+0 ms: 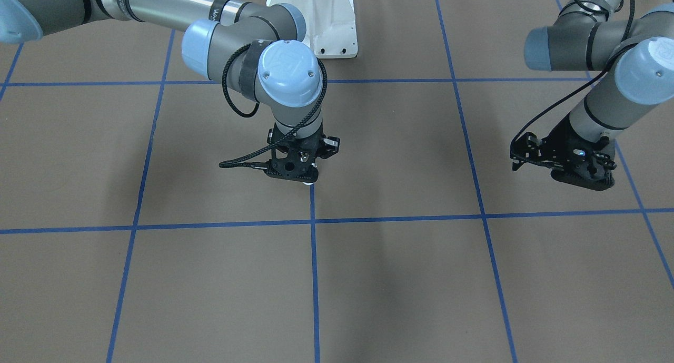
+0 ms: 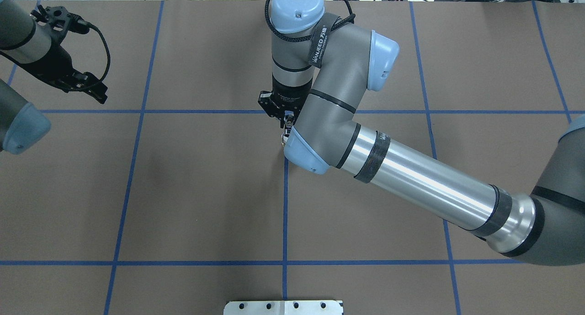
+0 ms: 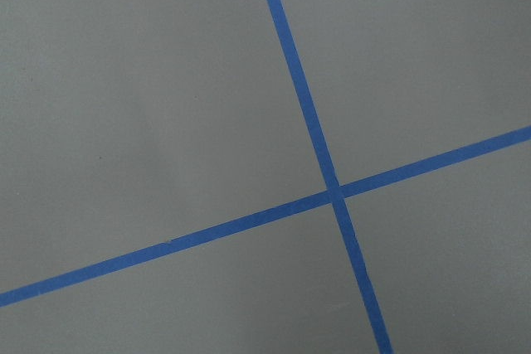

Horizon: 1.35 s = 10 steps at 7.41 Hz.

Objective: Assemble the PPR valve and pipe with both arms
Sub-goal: 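Lower the silver pipe into the valve's top opening with the right gripper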

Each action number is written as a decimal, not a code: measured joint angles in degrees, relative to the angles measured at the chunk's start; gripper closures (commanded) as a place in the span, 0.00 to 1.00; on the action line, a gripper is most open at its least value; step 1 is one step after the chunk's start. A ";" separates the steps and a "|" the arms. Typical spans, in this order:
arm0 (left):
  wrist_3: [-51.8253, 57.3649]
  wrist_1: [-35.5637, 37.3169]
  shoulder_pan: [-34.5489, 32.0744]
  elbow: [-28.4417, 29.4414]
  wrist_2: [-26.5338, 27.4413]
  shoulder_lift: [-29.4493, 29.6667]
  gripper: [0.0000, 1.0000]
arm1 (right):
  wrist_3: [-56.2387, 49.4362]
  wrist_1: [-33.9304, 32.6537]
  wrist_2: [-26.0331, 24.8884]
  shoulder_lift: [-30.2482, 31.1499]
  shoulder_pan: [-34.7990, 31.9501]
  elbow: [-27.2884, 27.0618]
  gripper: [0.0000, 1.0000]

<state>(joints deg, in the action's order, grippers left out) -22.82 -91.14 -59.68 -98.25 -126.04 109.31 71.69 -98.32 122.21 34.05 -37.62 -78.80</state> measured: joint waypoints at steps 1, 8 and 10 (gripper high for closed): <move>0.01 0.00 0.00 0.09 0.00 0.01 0.00 | 0.02 -0.02 0.03 0.02 0.00 -0.02 1.00; -0.12 0.00 0.00 -0.04 0.00 0.03 0.00 | 0.03 -0.11 0.15 1.10 0.00 -1.29 1.00; -0.06 0.00 0.00 0.11 0.00 0.03 0.00 | 0.03 -0.07 0.12 1.18 0.11 -1.33 1.00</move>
<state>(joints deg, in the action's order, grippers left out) -22.88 -91.14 -59.68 -98.14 -126.04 109.34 71.72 -98.38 122.33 35.22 -37.51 -80.13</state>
